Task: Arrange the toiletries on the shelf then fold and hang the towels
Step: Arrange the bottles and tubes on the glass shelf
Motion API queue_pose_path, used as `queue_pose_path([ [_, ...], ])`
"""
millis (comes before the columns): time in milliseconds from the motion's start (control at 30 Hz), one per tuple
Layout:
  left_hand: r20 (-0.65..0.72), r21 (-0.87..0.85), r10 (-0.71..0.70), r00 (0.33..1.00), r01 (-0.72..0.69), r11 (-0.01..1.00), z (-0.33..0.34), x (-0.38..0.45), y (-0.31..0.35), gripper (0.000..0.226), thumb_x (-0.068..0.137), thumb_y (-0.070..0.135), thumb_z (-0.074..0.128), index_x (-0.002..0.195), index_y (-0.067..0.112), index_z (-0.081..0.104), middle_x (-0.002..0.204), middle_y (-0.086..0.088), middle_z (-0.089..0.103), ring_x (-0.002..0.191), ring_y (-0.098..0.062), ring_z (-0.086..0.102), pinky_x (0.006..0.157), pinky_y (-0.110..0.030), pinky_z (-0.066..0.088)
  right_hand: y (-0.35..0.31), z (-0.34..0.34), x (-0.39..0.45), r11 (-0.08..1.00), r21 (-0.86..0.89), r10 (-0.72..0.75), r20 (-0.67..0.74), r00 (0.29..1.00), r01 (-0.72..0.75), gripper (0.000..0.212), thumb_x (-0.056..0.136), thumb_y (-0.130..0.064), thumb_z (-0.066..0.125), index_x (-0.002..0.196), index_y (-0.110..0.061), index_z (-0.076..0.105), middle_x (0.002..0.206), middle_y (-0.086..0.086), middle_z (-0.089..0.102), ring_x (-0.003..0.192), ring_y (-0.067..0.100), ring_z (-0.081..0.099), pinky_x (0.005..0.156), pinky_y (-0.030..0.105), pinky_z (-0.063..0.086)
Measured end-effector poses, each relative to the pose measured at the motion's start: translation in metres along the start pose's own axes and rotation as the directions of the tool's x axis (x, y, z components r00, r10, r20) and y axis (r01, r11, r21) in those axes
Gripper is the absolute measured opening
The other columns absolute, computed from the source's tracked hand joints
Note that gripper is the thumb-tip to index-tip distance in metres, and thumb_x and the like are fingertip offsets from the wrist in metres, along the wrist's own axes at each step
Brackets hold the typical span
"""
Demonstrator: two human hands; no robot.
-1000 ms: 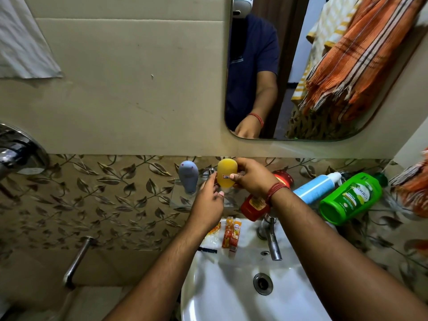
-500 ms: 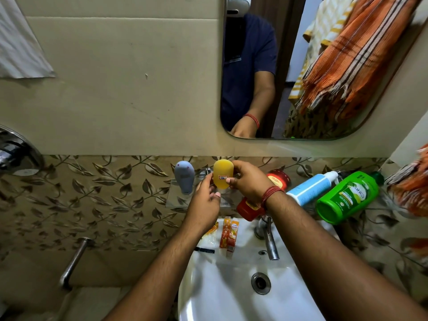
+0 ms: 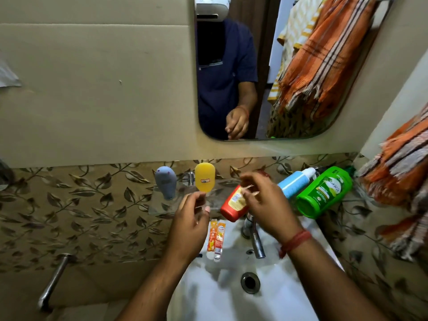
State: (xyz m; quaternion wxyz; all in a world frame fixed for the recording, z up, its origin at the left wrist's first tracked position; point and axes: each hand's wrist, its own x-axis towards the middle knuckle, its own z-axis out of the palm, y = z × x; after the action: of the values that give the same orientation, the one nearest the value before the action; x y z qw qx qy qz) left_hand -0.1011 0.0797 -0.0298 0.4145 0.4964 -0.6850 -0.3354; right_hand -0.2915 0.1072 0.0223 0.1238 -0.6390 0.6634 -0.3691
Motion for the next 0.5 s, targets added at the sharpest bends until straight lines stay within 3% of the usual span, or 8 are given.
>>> queue_pose_path([
  [167, 0.195, 0.116, -0.003, 0.981, -0.02, 0.993, 0.024, 0.005, 0.005, 0.06, 0.099, 0.012, 0.058, 0.151, 0.029, 0.034, 0.143, 0.007, 0.05, 0.13, -0.01, 0.049, 0.106, -0.032, 0.044, 0.025, 0.034, -0.033, 0.959, -0.278, -0.043, 0.074, 0.996, 0.062, 0.06, 0.086, 0.001, 0.057, 0.139, -0.022, 0.044, 0.144, -0.003, 0.04, 0.111, 0.025, 0.06, 0.091, 0.037, 0.053],
  [267, 0.253, 0.084, -0.067, 0.965, 0.047, 0.995, 0.033, 0.008, 0.011, 0.065, 0.099, 0.014, 0.058, 0.154, 0.03, 0.026, 0.135, 0.013, 0.05, 0.116, -0.008, 0.055, 0.09, -0.019, 0.048, 0.032, 0.044, -0.032, 0.945, -0.326, 0.002, 0.075, 0.997, 0.022, 0.068, 0.084, 0.007, 0.054, 0.145, -0.019, 0.038, 0.156, 0.004, 0.027, 0.115, 0.03, 0.059, 0.09, 0.036, 0.053],
  [333, 0.244, 0.049, -0.09, 0.966, 0.081, 0.996, 0.036, 0.01, 0.014, 0.06, 0.099, 0.011, 0.057, 0.152, 0.028, 0.033, 0.132, 0.012, 0.052, 0.11, -0.006, 0.056, 0.077, -0.008, 0.041, 0.035, 0.048, -0.029, 0.944, -0.33, -0.001, 0.072, 0.997, 0.025, 0.07, 0.082, 0.01, 0.054, 0.145, -0.016, 0.038, 0.157, 0.008, 0.027, 0.116, 0.035, 0.058, 0.091, 0.039, 0.052],
  [500, 0.193, -0.067, -0.104, 0.976, 0.118, 0.991, 0.04, 0.011, 0.018, 0.035, 0.098, 0.011, 0.059, 0.131, 0.024, 0.057, 0.127, 0.007, 0.061, 0.112, -0.009, 0.06, 0.075, -0.009, 0.044, 0.034, 0.048, -0.024, 0.944, -0.326, -0.045, 0.023, 0.999, 0.05, 0.058, 0.087, 0.001, 0.061, 0.14, -0.018, 0.045, 0.15, 0.004, 0.038, 0.119, 0.029, 0.059, 0.093, 0.036, 0.052],
])
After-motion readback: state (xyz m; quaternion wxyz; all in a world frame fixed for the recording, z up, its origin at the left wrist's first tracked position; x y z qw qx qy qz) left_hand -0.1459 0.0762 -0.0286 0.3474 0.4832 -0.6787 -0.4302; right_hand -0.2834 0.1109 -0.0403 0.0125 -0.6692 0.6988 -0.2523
